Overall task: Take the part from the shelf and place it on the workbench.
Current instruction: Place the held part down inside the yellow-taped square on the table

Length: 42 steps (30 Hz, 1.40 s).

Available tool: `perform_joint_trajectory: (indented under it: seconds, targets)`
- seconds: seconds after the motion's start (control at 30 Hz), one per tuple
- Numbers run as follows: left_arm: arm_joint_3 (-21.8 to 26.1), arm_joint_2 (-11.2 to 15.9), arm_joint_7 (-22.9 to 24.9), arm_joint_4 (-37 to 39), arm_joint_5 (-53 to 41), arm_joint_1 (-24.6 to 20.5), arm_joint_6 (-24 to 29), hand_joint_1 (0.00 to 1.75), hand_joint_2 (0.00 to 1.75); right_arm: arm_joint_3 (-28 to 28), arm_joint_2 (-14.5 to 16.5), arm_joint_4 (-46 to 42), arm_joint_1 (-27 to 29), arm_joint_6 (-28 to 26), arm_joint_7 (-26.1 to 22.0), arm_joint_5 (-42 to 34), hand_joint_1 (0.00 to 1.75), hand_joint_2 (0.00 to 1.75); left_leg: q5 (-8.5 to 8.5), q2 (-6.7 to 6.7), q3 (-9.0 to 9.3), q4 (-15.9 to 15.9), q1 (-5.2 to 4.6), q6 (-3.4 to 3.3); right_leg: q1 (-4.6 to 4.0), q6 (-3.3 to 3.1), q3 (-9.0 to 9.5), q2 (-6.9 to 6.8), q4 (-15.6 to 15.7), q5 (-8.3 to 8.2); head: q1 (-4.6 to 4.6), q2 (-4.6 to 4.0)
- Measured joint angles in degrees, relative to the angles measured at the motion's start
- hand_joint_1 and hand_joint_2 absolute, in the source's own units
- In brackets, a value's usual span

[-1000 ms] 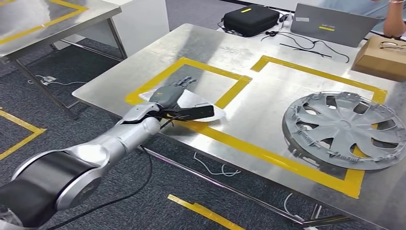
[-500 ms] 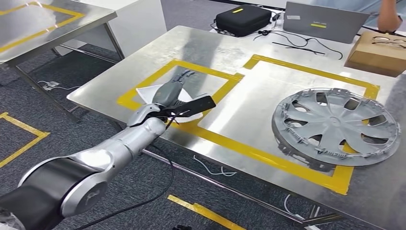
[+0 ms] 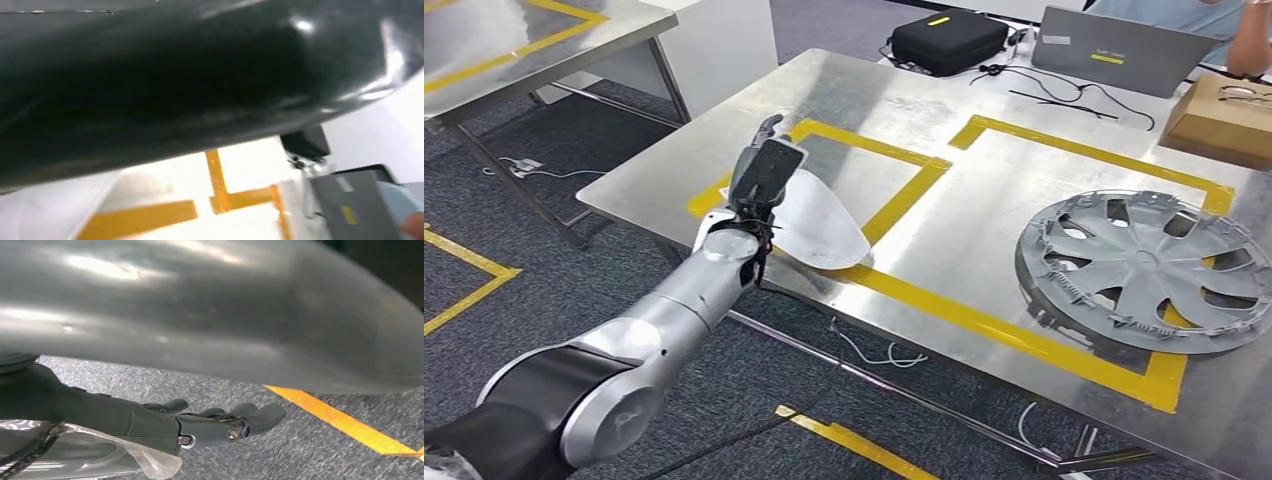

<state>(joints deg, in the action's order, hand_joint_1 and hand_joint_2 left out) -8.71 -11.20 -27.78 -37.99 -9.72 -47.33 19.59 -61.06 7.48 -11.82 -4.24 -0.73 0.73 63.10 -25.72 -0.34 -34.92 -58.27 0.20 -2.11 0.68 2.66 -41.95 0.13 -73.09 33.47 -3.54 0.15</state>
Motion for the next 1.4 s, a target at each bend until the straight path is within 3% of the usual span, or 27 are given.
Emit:
perform_joint_trajectory:
  seconds: [0.1,0.17,0.27,0.33,0.43,0.5,0.53,0.6,0.67,0.8,0.87,0.93,0.97,1.0,1.03,1.07,1.13,1.2,1.33,1.4]
  targets:
    - [1.10,-0.23,-0.05,-4.24,4.45,1.72,-1.48,0.00,0.00,-0.01,0.04,0.00,0.02,-0.13,0.03,0.08,0.00,0.00,-0.05,-0.09,0.04,-0.06,-0.06,0.11,-0.02,-0.37,4.67,-0.04,9.62,-5.04,0.00,0.00]
    - [1.50,-0.22,-0.01,-6.03,5.22,2.05,-1.71,0.00,0.00,-0.01,0.08,0.00,-0.05,-0.18,0.03,0.13,0.00,0.00,-0.02,-0.16,-0.14,-0.21,-0.24,0.49,-0.12,-0.70,7.27,-0.01,14.44,-6.24,-0.05,0.00]
    - [1.79,-0.16,0.08,-7.82,6.61,2.76,-0.97,0.00,0.00,-0.03,0.21,0.00,0.03,-0.25,0.05,0.22,0.00,0.00,0.05,-0.18,-0.30,-0.29,-0.30,1.30,-0.14,-1.38,7.82,0.06,15.32,-6.42,-0.09,0.00]
    - [1.79,-0.06,0.06,-9.02,7.88,3.09,0.14,0.00,0.00,-0.05,0.28,0.00,0.03,-0.36,0.03,0.27,0.00,0.00,-1.58,-0.11,-0.93,-2.09,-0.21,1.88,0.03,-2.06,7.82,-0.01,15.53,-6.80,-0.17,0.00]
    - [1.78,0.28,0.07,-10.74,9.33,3.97,1.57,0.00,0.00,-0.21,0.34,0.00,-0.02,-0.48,-0.10,0.36,0.00,0.00,-7.15,-0.03,-4.39,-11.68,-0.06,2.52,0.05,-2.62,7.72,-0.08,15.60,-7.04,-0.28,0.00]
    - [1.78,0.52,0.08,-11.63,9.70,5.10,2.46,0.00,0.00,-0.37,0.34,0.00,0.02,-0.58,-0.22,0.39,0.00,0.00,-8.44,-0.03,-5.44,-15.60,-0.01,2.61,-0.01,-2.71,7.54,-0.09,15.53,-7.20,-0.29,0.00]
    - [1.78,0.61,0.04,-12.01,9.73,5.54,2.97,0.00,0.00,-0.42,0.34,0.00,0.03,-0.63,-0.29,0.40,0.00,0.00,-7.61,-0.03,-4.61,-14.55,0.00,2.50,-0.04,-2.70,7.39,-0.08,15.47,-7.31,-0.29,0.00]
    - [1.78,0.71,-0.19,-12.90,9.69,5.98,4.13,0.00,0.00,-0.44,0.35,0.00,0.02,-0.73,-0.44,0.52,0.00,0.00,-4.57,-0.03,-0.64,-7.63,-0.02,2.06,-0.09,-2.54,7.13,-0.08,15.33,-7.55,-0.28,0.00]
    - [1.76,0.80,-0.43,-13.88,9.62,6.13,4.87,0.00,0.00,-0.45,0.36,0.00,-0.04,-0.81,-0.51,0.69,0.00,0.00,-2.81,-0.05,2.59,-1.52,-0.18,1.67,-0.30,-2.14,6.79,-0.09,15.13,-7.83,-0.26,0.00]
    - [1.72,1.04,-0.64,-14.90,9.59,6.74,5.29,0.00,0.00,-0.49,0.36,0.00,0.01,-0.87,-0.47,0.87,0.00,0.00,-1.81,0.00,2.74,0.12,-0.39,0.66,-0.18,-0.78,6.15,-0.07,15.12,-8.19,-0.21,0.00]
    - [1.65,1.07,-0.69,-15.18,9.57,6.87,5.35,0.00,0.00,-0.53,0.34,0.00,0.03,-0.88,-0.40,0.90,0.00,0.00,-0.94,0.16,2.14,0.48,-0.19,-0.10,-0.10,-0.22,4.76,-0.05,12.34,-5.41,-0.07,0.00]
    - [1.54,1.11,-0.71,-15.33,9.31,7.02,5.47,0.00,0.00,-0.59,0.34,0.00,0.02,-0.89,-0.28,0.92,0.00,0.00,-0.23,0.22,1.12,0.46,-0.21,-0.53,-0.02,0.15,2.29,-0.07,5.40,-0.60,0.04,0.00]
    - [1.44,1.16,-0.68,-15.35,9.12,7.18,5.55,0.00,0.00,-0.63,0.34,0.00,0.02,-0.88,-0.21,0.93,0.00,0.00,0.14,0.23,0.57,0.44,-0.25,-0.59,0.02,0.28,1.29,-0.08,1.98,1.12,0.06,0.00]
    - [1.33,1.21,-0.60,-15.38,8.89,7.39,5.63,0.00,0.00,-0.67,0.34,0.00,0.03,-0.87,-0.13,0.95,0.00,0.00,0.51,0.24,0.03,0.41,-0.29,-0.57,0.01,0.36,1.03,-0.08,0.01,1.85,0.03,0.00]
    - [1.21,1.24,-0.48,-15.48,8.72,7.62,5.70,0.00,0.00,-0.72,0.34,0.00,0.03,-0.87,-0.07,0.96,0.00,0.00,0.87,0.24,-0.47,0.38,-0.31,-0.52,0.01,0.40,1.82,-0.08,0.08,1.50,0.06,0.00]
    - [1.10,1.25,-0.31,-15.66,8.60,7.83,5.75,0.00,0.00,-0.77,0.34,0.00,0.02,-0.88,-0.07,0.99,0.00,0.00,1.21,0.23,-0.89,0.36,-0.32,-0.43,0.01,0.34,3.77,-0.09,2.43,0.27,0.04,0.00]
    - [0.79,1.22,-0.03,-16.24,8.31,8.07,5.87,0.00,0.00,-0.81,0.31,-0.01,-0.12,-0.91,-0.27,1.12,0.00,0.00,1.78,0.21,-1.55,0.26,-0.40,-0.11,-0.08,0.00,9.60,-0.08,10.61,-2.17,0.07,0.00]
    - [0.20,1.14,0.18,-16.75,8.09,8.11,5.94,0.00,0.00,-0.84,0.25,-0.01,-0.33,-0.96,-0.65,1.22,0.00,0.00,2.41,0.22,-1.96,0.18,-0.50,0.44,-0.25,-0.37,13.13,-0.02,16.00,-2.90,0.03,0.00]
    - [-1.13,0.75,0.41,-16.94,7.62,8.77,6.02,0.00,0.00,-0.91,0.21,0.00,-0.34,-1.04,-0.77,1.25,0.00,0.00,3.02,0.20,-2.43,0.01,-0.42,1.63,-0.19,-1.72,12.92,-0.10,17.05,-3.97,0.07,0.00]
    - [-1.70,0.64,0.37,-16.93,7.25,9.10,6.23,0.00,0.00,-0.96,0.21,0.00,-0.41,-1.01,-0.65,1.23,0.00,0.00,0.56,0.18,-3.23,-2.13,-0.31,2.06,-0.02,-2.44,12.48,-0.27,17.25,-4.70,-0.03,0.00]
